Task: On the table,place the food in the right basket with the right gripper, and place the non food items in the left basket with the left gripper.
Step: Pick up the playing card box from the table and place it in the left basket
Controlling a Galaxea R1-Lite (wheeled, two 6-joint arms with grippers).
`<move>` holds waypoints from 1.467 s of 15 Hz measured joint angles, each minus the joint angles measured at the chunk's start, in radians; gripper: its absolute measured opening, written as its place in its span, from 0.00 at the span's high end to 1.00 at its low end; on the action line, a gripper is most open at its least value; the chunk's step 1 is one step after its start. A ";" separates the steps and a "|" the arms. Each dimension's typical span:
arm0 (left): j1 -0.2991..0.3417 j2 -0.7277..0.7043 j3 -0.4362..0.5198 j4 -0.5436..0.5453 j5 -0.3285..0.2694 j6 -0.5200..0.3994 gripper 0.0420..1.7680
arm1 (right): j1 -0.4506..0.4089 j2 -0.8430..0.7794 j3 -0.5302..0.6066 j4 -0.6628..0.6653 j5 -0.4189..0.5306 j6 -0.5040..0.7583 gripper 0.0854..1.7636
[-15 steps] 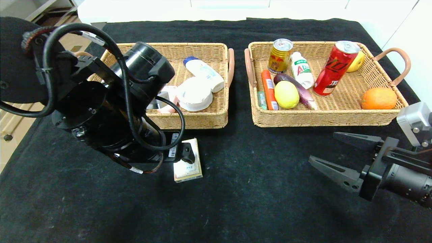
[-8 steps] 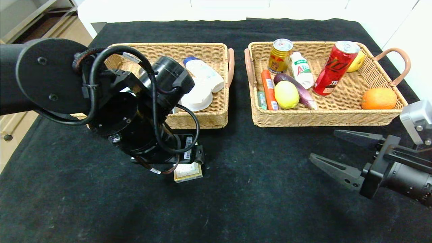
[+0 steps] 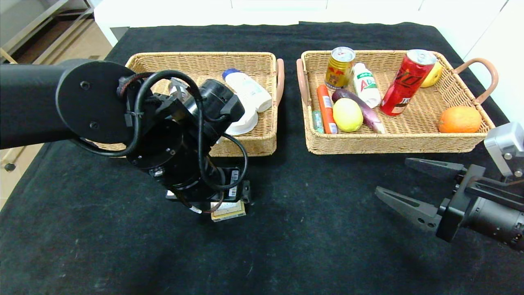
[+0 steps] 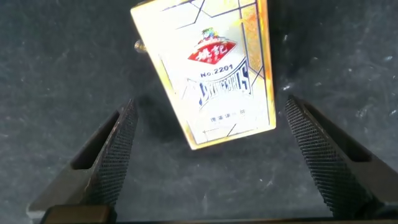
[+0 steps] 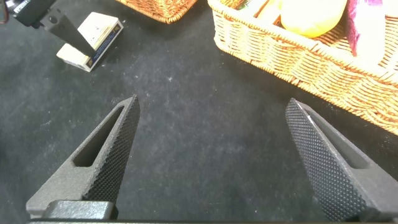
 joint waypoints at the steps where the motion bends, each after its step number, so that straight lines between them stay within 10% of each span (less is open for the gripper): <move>1: 0.000 0.003 0.002 -0.024 0.004 0.000 0.03 | 0.000 0.000 0.000 0.000 0.000 0.000 0.03; 12: 0.000 0.027 0.013 -0.034 0.008 -0.020 0.03 | 0.000 0.000 0.000 0.000 0.000 0.000 0.03; 17: 0.002 0.029 0.022 -0.034 0.008 -0.021 0.39 | 0.000 -0.001 0.002 -0.001 0.000 -0.001 0.03; 22: 0.005 0.029 0.026 -0.036 0.008 -0.021 0.42 | 0.000 -0.001 0.003 -0.001 0.000 -0.001 0.03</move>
